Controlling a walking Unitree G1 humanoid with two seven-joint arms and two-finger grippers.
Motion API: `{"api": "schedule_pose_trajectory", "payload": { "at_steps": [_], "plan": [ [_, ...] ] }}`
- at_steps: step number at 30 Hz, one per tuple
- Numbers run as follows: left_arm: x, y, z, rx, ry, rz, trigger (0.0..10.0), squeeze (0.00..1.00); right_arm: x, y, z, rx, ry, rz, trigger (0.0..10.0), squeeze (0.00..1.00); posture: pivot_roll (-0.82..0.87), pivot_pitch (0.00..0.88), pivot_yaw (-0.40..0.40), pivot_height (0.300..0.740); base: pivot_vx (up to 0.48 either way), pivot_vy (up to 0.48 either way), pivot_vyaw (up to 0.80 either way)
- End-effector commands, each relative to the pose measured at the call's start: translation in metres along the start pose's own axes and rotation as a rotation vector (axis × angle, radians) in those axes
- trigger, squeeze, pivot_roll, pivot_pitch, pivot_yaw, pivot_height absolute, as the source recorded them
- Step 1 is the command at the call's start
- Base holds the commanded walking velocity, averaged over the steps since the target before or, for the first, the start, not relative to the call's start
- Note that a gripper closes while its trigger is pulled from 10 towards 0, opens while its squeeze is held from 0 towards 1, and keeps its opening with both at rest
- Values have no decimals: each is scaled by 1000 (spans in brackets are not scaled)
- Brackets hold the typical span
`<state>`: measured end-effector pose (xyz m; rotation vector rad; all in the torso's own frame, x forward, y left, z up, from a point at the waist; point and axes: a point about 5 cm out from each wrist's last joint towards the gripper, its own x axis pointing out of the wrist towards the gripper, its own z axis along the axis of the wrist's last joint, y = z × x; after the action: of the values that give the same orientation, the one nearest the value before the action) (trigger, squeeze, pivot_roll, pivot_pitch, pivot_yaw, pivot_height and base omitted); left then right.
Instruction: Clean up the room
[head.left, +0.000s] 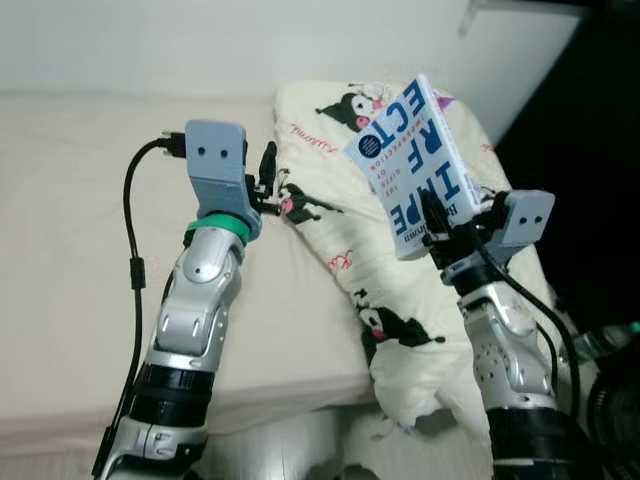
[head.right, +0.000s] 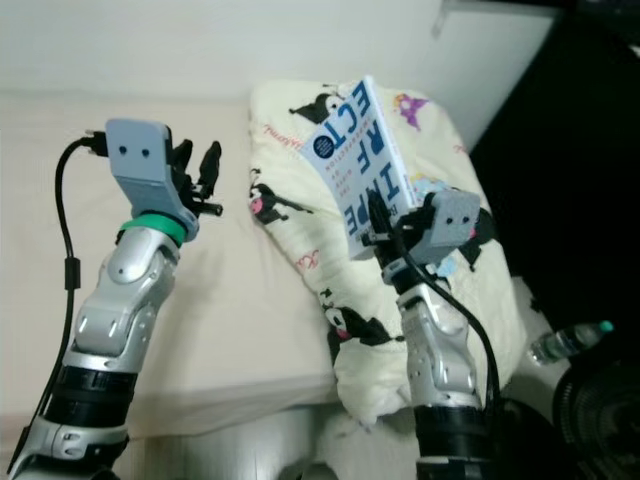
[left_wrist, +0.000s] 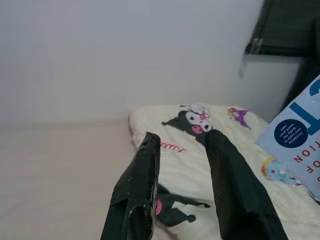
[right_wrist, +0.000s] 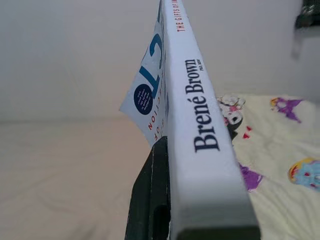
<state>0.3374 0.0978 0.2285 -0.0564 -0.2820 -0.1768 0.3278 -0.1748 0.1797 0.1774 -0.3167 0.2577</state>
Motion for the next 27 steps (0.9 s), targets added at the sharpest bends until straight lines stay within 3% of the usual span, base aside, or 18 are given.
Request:
{"api": "schedule_pose_trajectory", "payload": {
  "at_steps": [1, 27],
  "plan": [
    [-2, -3, -9, -4, 42, -15, 10000, 0, -1, 0, -1, -4, -12, -8, 10000, 0, -52, 24, -24, 738, 0, 0, 0],
    [-6, -4, -18, 42, 68, -50, 10000, 0, -1, 11, -8, 18, -5, -5, 10000, 0, -50, 29, -8, 738, 0, 0, 0]
  ]
}}
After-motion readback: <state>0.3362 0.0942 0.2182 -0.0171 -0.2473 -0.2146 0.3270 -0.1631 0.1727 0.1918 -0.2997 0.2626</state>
